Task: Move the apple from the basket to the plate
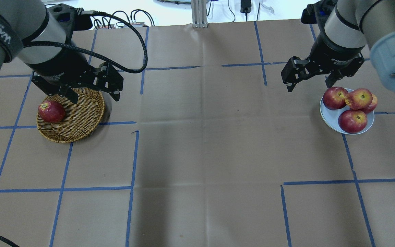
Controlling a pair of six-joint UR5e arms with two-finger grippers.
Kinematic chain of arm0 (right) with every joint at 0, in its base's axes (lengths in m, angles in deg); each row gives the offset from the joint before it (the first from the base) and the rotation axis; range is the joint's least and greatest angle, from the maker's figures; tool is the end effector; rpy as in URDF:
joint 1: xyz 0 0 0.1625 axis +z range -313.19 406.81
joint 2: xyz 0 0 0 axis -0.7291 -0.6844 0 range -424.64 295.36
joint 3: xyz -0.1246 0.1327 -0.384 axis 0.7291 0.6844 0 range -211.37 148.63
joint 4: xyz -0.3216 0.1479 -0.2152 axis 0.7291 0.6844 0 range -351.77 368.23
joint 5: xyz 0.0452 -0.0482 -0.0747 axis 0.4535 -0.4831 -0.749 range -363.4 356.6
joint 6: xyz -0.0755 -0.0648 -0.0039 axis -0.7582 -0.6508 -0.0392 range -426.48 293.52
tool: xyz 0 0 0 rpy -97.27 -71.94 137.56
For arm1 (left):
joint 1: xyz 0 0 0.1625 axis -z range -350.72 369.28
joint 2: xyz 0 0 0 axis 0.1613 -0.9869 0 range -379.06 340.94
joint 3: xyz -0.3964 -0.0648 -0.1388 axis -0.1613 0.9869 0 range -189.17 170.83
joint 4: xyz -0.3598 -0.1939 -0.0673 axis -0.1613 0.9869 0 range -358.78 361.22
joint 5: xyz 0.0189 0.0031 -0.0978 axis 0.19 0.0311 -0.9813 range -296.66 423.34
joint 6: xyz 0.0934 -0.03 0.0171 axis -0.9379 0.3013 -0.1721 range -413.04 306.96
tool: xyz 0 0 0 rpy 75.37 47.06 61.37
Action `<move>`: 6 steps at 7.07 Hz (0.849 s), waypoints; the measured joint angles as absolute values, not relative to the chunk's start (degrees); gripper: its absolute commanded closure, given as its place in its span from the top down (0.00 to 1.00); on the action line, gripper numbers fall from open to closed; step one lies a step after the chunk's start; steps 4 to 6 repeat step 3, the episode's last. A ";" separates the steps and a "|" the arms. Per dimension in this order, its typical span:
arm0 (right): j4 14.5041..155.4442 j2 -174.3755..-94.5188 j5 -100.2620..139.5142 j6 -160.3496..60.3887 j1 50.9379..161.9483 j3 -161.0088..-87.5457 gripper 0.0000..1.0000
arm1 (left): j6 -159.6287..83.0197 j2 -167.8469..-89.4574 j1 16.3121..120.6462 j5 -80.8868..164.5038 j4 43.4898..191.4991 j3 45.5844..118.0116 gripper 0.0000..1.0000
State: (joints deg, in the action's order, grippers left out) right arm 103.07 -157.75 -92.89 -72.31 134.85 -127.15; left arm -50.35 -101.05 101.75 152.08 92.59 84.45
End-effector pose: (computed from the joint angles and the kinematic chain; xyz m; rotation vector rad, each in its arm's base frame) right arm 0.1180 -0.4765 0.4728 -0.1062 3.1329 -0.0602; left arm -0.1542 -0.4303 0.5191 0.0050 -3.1162 0.0802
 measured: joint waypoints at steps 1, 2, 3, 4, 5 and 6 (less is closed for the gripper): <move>102.87 -157.48 -92.93 -72.29 134.87 -126.63 1.00 | -50.32 -101.06 101.75 152.06 92.61 84.45 0.99; 102.73 -157.35 -92.95 -72.29 134.88 -126.41 1.00 | -50.31 -101.06 101.74 152.11 92.68 84.53 0.99; 102.59 -157.31 -92.95 -72.28 134.88 -126.34 1.00 | -50.31 -101.12 101.72 152.14 92.77 84.78 0.99; 102.59 -157.31 -92.95 -72.28 134.88 -126.34 1.00 | -50.31 -101.12 101.72 152.14 92.77 84.78 0.99; 102.59 -157.31 -92.95 -72.28 134.88 -126.34 1.00 | -50.31 -101.12 101.72 152.14 92.77 84.78 0.99; 102.59 -157.31 -92.95 -72.28 134.88 -126.34 1.00 | -50.31 -101.12 101.72 152.14 92.77 84.78 0.99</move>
